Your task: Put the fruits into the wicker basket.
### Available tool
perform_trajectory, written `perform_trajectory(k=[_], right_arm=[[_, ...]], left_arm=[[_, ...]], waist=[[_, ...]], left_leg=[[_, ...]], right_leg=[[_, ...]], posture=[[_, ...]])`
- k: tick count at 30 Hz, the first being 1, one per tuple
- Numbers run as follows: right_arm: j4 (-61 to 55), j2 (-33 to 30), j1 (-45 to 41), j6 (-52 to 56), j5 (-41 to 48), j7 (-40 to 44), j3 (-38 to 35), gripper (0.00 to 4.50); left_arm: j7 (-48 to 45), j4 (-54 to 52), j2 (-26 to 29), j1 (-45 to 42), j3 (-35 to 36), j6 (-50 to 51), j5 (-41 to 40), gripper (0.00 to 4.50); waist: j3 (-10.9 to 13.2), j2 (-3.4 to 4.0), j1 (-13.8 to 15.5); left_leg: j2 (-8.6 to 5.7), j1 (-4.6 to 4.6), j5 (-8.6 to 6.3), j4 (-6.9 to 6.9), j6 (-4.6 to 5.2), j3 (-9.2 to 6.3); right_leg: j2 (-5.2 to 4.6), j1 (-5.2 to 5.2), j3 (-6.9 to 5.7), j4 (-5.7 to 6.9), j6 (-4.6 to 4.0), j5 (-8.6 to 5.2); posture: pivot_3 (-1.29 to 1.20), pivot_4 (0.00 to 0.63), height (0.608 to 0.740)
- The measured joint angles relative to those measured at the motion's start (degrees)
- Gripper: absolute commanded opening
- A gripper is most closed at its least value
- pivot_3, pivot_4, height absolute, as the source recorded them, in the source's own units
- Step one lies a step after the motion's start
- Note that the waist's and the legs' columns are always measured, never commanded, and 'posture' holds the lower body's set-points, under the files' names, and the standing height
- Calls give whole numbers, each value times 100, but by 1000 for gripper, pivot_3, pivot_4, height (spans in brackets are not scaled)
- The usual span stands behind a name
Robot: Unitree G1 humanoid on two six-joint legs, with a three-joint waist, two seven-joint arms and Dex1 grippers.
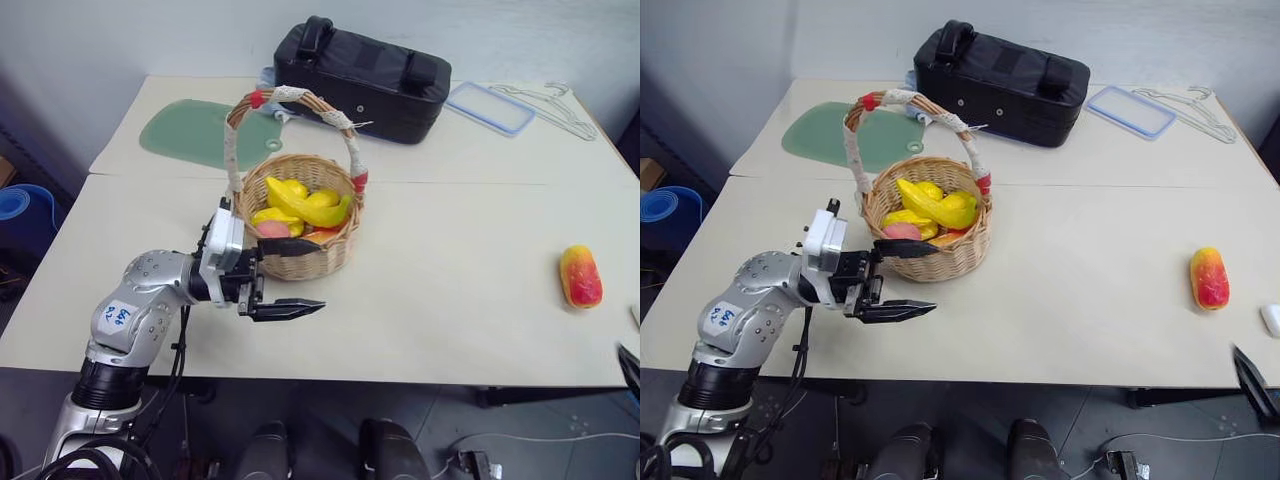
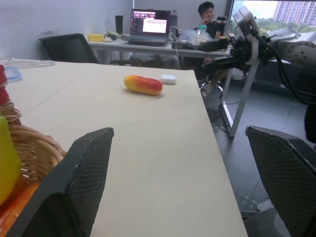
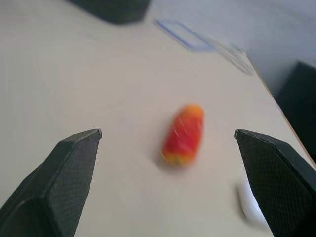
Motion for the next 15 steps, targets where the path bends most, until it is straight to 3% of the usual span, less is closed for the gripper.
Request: perform_trajectory(k=[4, 7, 10, 15], right_arm=[[411, 132, 503, -67, 64, -35, -87, 4464], [430, -152, 453, 89, 208, -45, 17, 4464], [404, -1004, -16, 756, 437, -206, 229, 4464], [856, -3130, -1264, 2991, 551, -742, 824, 4464]], left_arm=[[-10, -17, -28, 8, 29, 200, -162, 4500], [-96, -72, 108, 100, 24, 196, -117, 4500], [-85, -215, 90, 152, -7, 185, -107, 4500], [52, -284, 47, 227, -9, 71, 15, 4500]], waist=[[-3, 4, -29], [-5, 8, -129], [-4, 8, -155], [-2, 8, -102]], left_leg=[[0, 49, 2, -49, 1, -3], [0, 70, 2, -54, 1, 5], [1, 102, -3, -58, 5, 20], [3, 113, -5, -60, 7, 23]], right_leg=[[0, 25, 34, -55, -16, -9], [0, 33, 51, -54, -15, -9], [0, 55, 68, -58, -15, -9], [4, 66, 71, -67, -15, -9]], posture=[[0, 150, 740], [0, 150, 740], [0, 150, 740], [0, 150, 740]])
